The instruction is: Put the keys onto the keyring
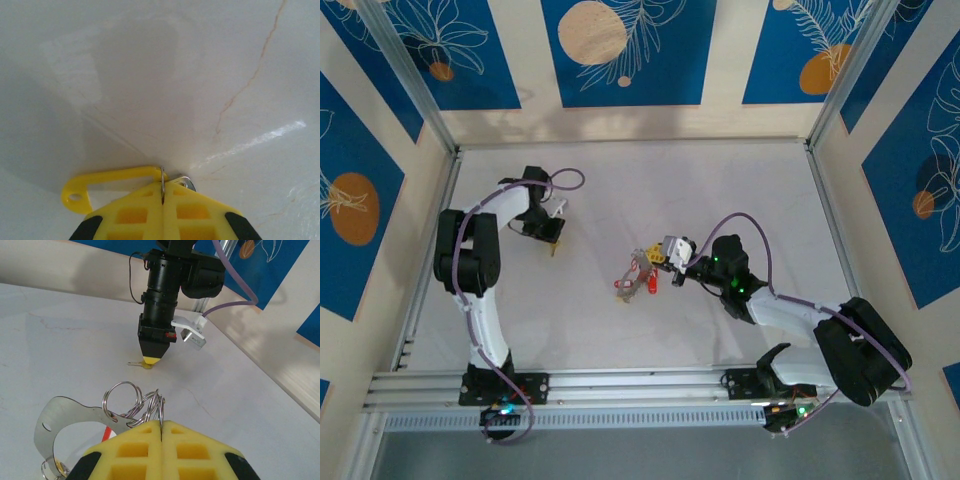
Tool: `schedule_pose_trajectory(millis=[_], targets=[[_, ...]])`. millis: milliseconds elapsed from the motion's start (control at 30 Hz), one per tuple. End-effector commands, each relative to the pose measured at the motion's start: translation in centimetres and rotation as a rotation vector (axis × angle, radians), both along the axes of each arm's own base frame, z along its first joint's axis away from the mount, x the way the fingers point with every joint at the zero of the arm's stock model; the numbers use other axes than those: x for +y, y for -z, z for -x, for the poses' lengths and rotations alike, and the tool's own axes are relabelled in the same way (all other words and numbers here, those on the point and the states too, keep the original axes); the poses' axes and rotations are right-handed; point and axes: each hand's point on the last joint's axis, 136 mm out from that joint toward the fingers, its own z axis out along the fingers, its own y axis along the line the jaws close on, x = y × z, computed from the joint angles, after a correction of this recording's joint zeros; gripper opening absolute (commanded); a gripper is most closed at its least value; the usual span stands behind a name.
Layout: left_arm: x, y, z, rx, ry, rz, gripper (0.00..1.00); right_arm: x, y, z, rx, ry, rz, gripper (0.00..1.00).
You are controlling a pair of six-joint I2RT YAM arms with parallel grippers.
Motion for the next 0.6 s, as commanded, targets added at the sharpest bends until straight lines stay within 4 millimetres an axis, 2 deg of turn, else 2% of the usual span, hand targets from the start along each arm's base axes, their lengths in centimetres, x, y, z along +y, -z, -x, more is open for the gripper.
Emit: schedule_pose_trajectory(millis=[0, 100, 233, 333, 433, 567], targets=[[-0.9, -0.7, 0.9, -0.011, 0.078, -0.018, 0.0, -0.1, -1.2, 0.0, -0.027, 0.006, -0.026, 0.0], [-2.2, -2.4, 1.3, -0.062, 0.144, 0.029, 0.0, -0.1, -1.1, 0.2, -0.022, -0.003, -0.02, 0.0], [-5.8, -6.3, 2.7, -0.178, 0.302, 0.244, 0.0, 0.0, -0.9, 0.8, -0.011, -0.048, 0.011, 0.0], [-9.1, -10.0, 5.3, -0.285, 0.497, 0.456, 0.0, 0.0, -0.8, 1.3, -0.006, -0.093, 0.037, 0.0], [-11.5, -12.8, 8.0, -0.392, 0.664, 0.585, 0.0, 0.3, -1.0, 1.9, 0.006, -0.155, 0.052, 0.0], [-14.0, -14.3, 11.0, -0.513, 0.887, 0.586, 0.0, 0.8, -1.2, 2.5, 0.03, -0.22, 0.057, 0.0]])
